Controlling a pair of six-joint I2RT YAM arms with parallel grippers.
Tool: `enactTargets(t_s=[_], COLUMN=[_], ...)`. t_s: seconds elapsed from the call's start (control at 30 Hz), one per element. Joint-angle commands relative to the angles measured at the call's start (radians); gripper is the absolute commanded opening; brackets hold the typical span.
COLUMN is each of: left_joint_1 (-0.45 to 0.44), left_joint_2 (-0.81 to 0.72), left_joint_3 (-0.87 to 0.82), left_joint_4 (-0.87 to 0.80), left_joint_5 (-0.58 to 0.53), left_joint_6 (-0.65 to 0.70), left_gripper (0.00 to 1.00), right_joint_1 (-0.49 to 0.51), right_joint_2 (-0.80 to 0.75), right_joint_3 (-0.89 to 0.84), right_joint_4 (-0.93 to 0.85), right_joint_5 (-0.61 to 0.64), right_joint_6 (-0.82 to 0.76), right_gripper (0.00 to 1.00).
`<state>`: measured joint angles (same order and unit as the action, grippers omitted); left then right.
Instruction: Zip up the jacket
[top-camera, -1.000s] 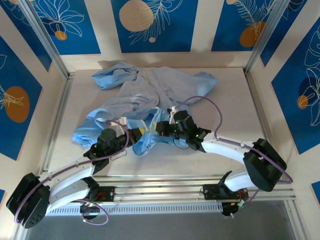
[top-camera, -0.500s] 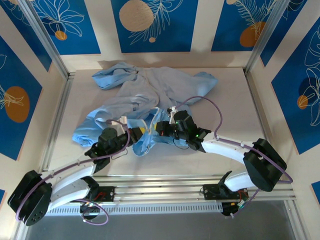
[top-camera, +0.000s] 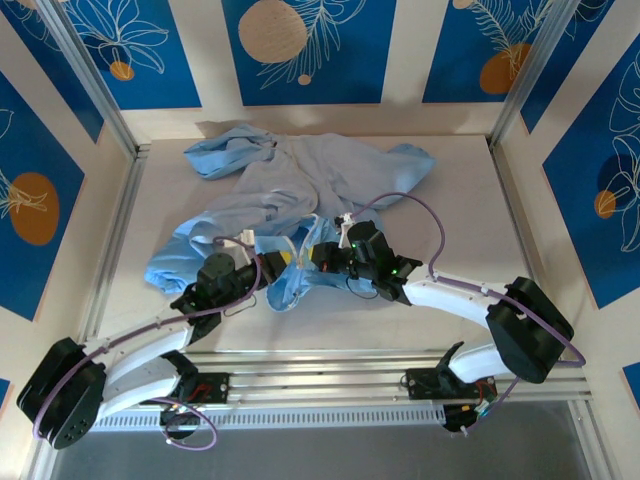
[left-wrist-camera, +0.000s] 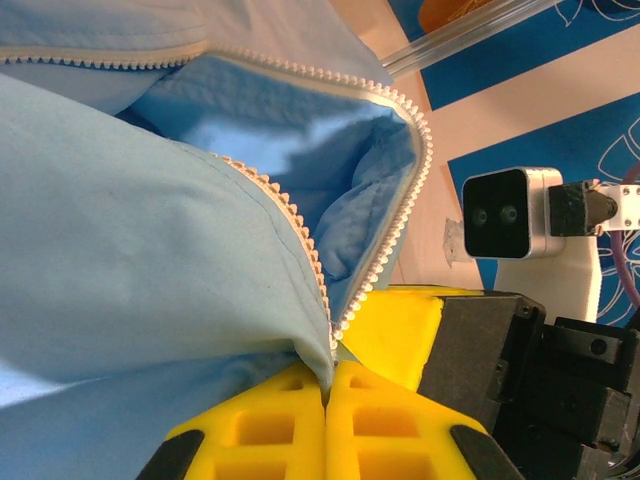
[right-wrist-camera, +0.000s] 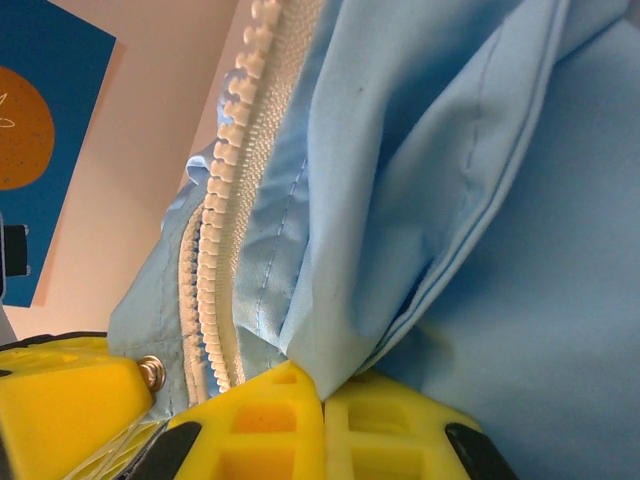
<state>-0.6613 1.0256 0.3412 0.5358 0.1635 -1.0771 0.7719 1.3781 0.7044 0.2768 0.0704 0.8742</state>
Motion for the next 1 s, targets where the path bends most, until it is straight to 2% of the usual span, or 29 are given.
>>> enactTargets(t_s=[0.0,0.97], left_joint_1=[0.007,0.005], left_joint_2=[0.002,-0.013], left_joint_3=[0.008,-0.032], left_joint_4=[0.045,0.059], left_joint_5=[0.016,0.022], left_joint_6=[-0.016,-0.032], left_gripper=[0.00,0.00], right_joint_1=[-0.001,-0.005], right_joint_2=[-0.019,-0.011], right_joint_3=[0.000,0.012], right_joint_4=[0.044,0.045], right_joint_5=[-0.003,0.003], right_joint_6=[0.006,0.023], right_gripper=[0.00,0.00])
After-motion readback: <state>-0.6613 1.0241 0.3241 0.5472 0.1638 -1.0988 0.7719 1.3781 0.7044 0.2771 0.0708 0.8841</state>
